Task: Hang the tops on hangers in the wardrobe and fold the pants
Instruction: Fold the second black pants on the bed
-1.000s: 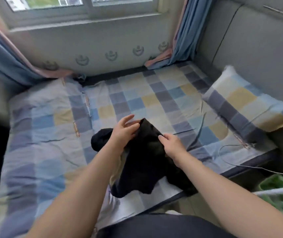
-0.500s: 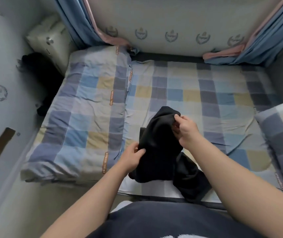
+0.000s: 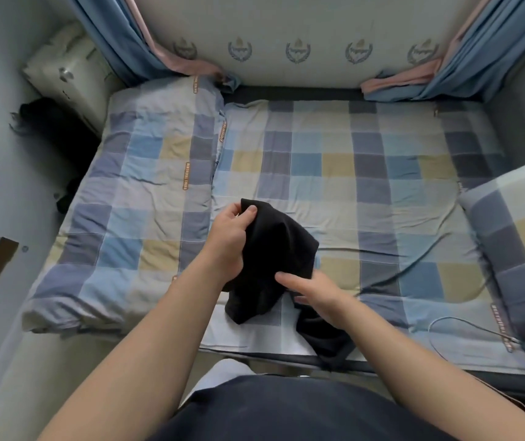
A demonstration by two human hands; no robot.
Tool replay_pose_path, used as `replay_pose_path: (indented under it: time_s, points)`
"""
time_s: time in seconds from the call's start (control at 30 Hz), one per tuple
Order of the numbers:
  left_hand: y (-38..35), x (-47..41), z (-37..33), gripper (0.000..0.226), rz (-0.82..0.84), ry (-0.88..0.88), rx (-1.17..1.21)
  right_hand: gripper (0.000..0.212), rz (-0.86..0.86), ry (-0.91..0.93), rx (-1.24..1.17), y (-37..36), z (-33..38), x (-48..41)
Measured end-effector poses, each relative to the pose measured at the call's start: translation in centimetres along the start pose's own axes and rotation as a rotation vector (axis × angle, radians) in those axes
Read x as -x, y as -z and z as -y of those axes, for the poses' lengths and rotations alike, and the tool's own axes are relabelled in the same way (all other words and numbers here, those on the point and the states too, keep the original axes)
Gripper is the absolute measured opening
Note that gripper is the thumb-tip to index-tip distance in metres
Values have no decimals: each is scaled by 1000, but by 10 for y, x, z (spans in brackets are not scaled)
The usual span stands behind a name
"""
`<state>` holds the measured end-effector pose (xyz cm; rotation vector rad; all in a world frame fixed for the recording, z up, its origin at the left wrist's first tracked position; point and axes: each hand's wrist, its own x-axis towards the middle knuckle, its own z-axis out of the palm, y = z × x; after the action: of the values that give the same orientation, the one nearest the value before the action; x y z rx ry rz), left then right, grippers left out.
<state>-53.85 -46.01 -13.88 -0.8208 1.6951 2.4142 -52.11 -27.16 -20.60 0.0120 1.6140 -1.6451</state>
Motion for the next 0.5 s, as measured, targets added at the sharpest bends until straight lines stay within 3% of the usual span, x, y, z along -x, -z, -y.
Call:
replay_pose_path:
  time_s: [0.1,0.2,0.3,0.37,0.43,0.5]
  points:
    - [-9,0,-5,25,-34,-50,-42,14,-263,103,-27,8,15,-2]
    - [-10,1,-13,59,-61,-187,-329,14,-495,222,85,24,37,0]
    - [-9,4,-18,92,180,-304,-890,11,-429,324,178,32,69,8]
    - [-15,8,-17,112,368,-350,-1123,14,-371,416,238,31,95,13]
    - [-25,11,-15,119,424,-415,-1132,12,-300,478,311,25,120,18]
    - [-32,7,-15,99,343,-504,-984,10,-212,513,400,18,137,22]
